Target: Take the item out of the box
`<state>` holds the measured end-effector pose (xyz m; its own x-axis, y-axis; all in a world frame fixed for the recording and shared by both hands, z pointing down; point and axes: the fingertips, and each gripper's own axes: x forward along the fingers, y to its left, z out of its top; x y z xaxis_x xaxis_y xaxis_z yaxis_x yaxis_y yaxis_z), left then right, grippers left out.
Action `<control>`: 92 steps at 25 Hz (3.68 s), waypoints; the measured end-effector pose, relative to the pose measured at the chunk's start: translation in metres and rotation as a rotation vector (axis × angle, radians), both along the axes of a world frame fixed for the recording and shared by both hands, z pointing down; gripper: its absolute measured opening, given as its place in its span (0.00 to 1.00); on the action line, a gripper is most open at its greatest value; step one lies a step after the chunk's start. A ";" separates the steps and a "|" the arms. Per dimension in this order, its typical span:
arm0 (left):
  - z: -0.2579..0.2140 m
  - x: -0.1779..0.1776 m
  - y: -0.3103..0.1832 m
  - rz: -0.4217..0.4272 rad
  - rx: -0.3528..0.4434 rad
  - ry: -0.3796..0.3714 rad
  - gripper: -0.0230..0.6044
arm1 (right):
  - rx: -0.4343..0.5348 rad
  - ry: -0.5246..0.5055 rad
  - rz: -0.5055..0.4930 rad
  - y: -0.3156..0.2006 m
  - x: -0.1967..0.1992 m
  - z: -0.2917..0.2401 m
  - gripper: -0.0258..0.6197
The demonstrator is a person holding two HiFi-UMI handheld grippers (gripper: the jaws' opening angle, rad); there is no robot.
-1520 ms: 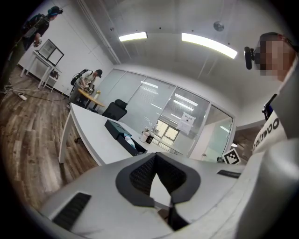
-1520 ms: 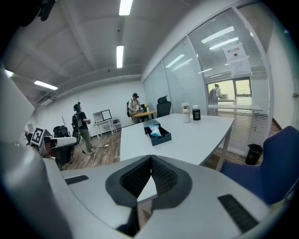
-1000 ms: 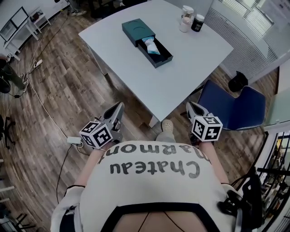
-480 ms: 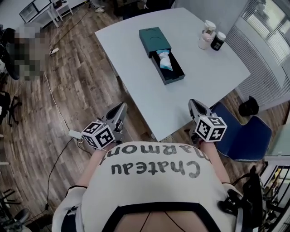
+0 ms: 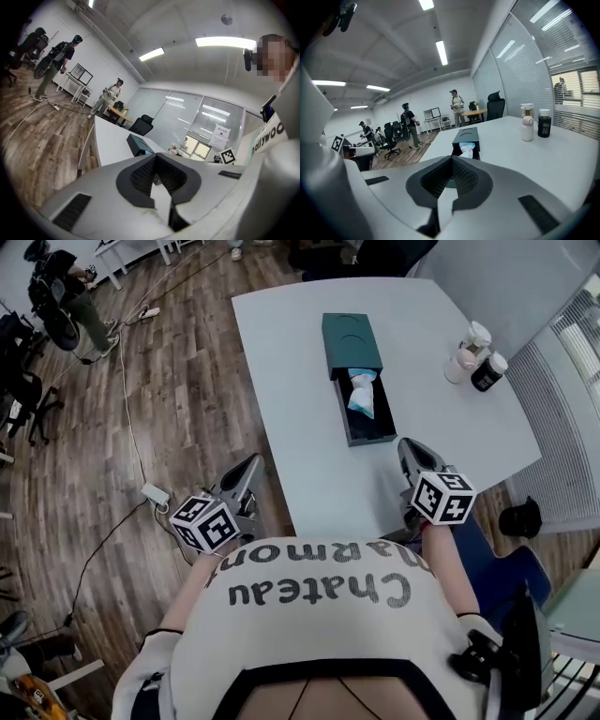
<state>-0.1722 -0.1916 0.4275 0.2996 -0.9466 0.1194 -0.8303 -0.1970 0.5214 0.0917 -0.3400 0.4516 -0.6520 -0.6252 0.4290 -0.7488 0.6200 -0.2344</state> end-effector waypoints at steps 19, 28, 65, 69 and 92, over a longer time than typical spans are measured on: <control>0.026 -0.010 -0.002 -0.253 -0.135 -0.025 0.02 | -0.080 0.080 -0.287 -0.101 -0.064 0.045 0.04; 0.041 -0.005 -0.008 -0.287 -0.227 -0.038 0.02 | -0.106 0.124 -0.354 -0.141 -0.083 0.066 0.04; 0.055 -0.008 0.005 -0.335 -0.285 -0.064 0.02 | -0.239 0.392 -0.433 -0.153 -0.105 0.133 0.14; 0.051 -0.009 0.006 -0.344 -0.282 -0.074 0.02 | -0.230 0.396 -0.441 -0.153 -0.105 0.134 0.13; 0.053 -0.005 0.052 -0.428 -0.328 -0.113 0.02 | -0.054 0.438 -0.425 -0.155 -0.101 0.129 0.04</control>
<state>-0.1771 -0.1394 0.4803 -0.1359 -0.8885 0.4382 -0.8550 0.3286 0.4011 -0.0096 -0.4953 0.5810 -0.5957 -0.3189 0.7372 -0.4722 0.8815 -0.0002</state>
